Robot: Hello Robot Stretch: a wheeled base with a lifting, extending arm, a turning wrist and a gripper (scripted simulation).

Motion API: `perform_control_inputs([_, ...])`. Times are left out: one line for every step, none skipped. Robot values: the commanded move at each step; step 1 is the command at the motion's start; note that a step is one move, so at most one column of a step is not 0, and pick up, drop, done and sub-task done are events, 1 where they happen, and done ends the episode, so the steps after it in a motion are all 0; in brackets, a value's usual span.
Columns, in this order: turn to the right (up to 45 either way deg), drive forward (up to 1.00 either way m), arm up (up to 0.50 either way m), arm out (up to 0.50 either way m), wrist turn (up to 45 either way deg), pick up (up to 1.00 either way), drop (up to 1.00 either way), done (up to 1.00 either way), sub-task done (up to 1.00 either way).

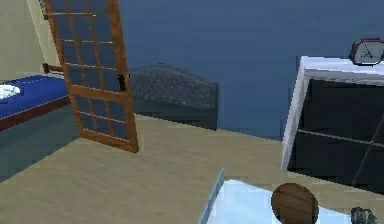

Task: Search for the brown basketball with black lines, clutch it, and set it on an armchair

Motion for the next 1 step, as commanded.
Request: perform_control_inputs([-45.0, 0.00, 0.00, 0.00, 0.0, 0.00, 0.00, 0.00, 0.00])
